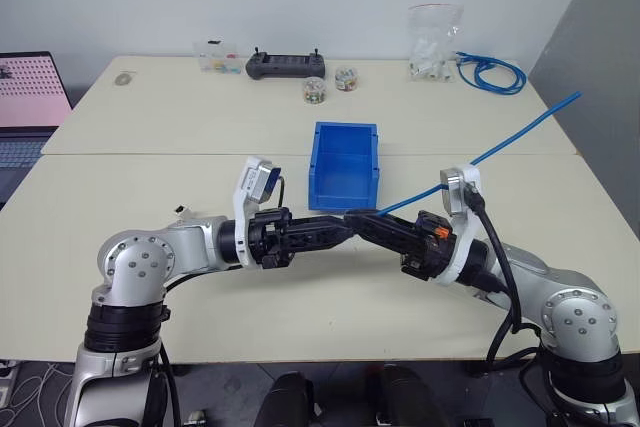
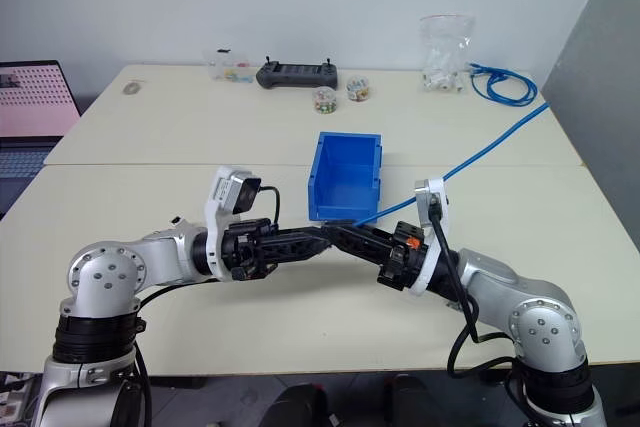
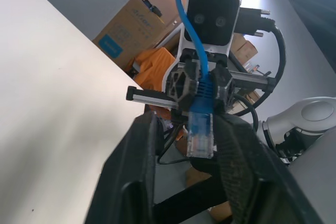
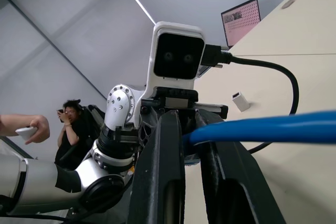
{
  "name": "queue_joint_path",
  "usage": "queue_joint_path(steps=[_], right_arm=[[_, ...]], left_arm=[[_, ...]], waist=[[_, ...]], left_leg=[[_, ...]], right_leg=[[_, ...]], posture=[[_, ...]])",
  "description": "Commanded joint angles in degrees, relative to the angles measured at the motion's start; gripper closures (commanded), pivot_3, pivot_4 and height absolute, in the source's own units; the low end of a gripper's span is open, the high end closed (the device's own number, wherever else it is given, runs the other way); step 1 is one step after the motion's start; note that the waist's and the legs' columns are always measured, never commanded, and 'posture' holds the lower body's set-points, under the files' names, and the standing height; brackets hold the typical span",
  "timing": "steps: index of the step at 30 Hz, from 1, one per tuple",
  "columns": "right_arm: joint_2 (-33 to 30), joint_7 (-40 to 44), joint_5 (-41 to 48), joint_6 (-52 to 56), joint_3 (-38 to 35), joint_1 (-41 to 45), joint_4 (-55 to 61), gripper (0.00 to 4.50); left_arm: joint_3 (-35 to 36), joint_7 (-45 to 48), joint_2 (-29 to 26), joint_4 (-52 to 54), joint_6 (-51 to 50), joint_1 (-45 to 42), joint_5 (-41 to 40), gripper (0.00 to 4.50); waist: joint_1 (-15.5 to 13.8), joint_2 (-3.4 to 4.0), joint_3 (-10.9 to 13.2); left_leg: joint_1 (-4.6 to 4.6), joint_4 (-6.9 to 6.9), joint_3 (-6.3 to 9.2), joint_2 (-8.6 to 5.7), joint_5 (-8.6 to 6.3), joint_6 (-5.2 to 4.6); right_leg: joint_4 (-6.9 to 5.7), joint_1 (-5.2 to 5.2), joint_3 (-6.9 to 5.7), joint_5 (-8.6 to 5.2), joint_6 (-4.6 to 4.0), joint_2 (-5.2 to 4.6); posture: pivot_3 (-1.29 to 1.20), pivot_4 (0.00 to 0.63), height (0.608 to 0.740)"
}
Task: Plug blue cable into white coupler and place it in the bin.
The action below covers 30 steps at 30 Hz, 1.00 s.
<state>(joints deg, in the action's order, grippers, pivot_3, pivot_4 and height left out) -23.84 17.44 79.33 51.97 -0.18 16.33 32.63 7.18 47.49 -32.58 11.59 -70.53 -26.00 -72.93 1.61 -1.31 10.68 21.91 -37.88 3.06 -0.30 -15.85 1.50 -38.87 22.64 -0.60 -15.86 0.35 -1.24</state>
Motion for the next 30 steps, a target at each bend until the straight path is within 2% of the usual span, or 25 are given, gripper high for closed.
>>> queue_joint_path(steps=[1, 6, 10, 15, 19, 22, 25, 30], right_arm=[[-0.64, 1.82, -0.22, -1.14, -0.23, 0.59, 0.99, 4.38], [-2.91, 4.99, -5.92, -2.23, -0.81, 1.49, -2.31, 4.38], [-5.10, 9.37, -13.33, -4.11, 0.46, 1.54, -5.43, 4.38], [-4.77, 12.59, -18.24, -5.75, 1.60, 1.55, -7.66, 4.38], [-3.90, 14.81, -21.13, -6.30, 2.85, 2.11, -9.17, 4.39], [-3.50, 15.91, -22.29, -6.33, 3.01, 2.53, -9.86, 4.39], [-3.19, 16.76, -23.35, -6.24, 3.08, 3.08, -10.50, 4.39], [-2.88, 18.12, -24.82, -5.72, 2.97, 4.68, -11.45, 4.39]], left_arm=[[3.21, 0.43, -2.34, 1.03, 0.51, 0.90, -1.31, 1.74], [5.97, -0.09, -5.65, 3.53, 1.32, 3.19, -1.23, 0.70], [7.54, -4.06, -6.89, 9.39, 6.35, 8.82, 4.79, 0.00], [8.37, -14.25, -0.41, 11.86, 20.84, 20.84, 19.90, 0.00], [7.65, -29.74, 10.16, 10.47, 39.38, 27.17, 39.43, 0.00], [6.96, -38.33, 14.67, 9.18, 47.11, 27.96, 49.64, 0.00], [6.45, -45.09, 18.19, 7.05, 50.71, 27.21, 55.88, 0.00], [5.25, -58.79, 26.56, -1.55, 52.92, 19.59, 64.21, 0.00]], waist=[[0.02, 0.00, 0.00], [0.00, 0.01, 0.01], [-0.02, 0.02, 0.01], [-0.07, 0.06, 0.02], [-0.56, 0.08, 0.02], [-1.50, 0.04, 0.03], [-1.74, 0.05, 0.03], [-2.07, 0.02, 0.03]], left_leg=[[0.00, 0.00, 0.00, 0.00, 0.00, 0.00], [0.01, 0.00, 0.00, 0.00, 0.00, 0.00], [0.01, 0.03, -0.04, -0.01, 0.00, 0.00], [0.05, 0.09, -0.05, 0.03, 0.00, 0.00], [0.08, 0.07, -0.12, 0.02, 0.00, 0.00], [0.11, 0.05, -0.07, 0.02, 0.00, 0.00], [0.14, 0.04, -0.09, -0.01, -0.01, -0.01], [0.24, 0.00, -0.04, -0.03, -0.02, -0.02]], right_leg=[[0.00, 0.00, 0.00, 0.00, 0.00, 0.00], [0.00, 0.02, 0.00, 0.00, 0.00, 0.00], [0.06, 0.03, 0.02, 0.00, 0.00, -0.02], [0.06, 0.11, 0.06, 0.00, -0.01, -0.02], [0.19, 0.08, 0.13, 0.03, -0.02, -0.06], [0.20, 0.09, 0.08, 0.13, -0.13, -0.05], [0.23, 0.08, 0.08, 0.14, -0.10, -0.07], [0.30, 0.08, -0.03, 0.25, -0.13, -0.07]], posture=[[0.00, 0.150, 0.740], [0.00, 0.150, 0.740], [0.00, 0.150, 0.740], [0.00, 0.150, 0.740], [0.00, 0.150, 0.740], [0.00, 0.150, 0.740], [0.00, 0.150, 0.740], [0.00, 0.150, 0.740]])
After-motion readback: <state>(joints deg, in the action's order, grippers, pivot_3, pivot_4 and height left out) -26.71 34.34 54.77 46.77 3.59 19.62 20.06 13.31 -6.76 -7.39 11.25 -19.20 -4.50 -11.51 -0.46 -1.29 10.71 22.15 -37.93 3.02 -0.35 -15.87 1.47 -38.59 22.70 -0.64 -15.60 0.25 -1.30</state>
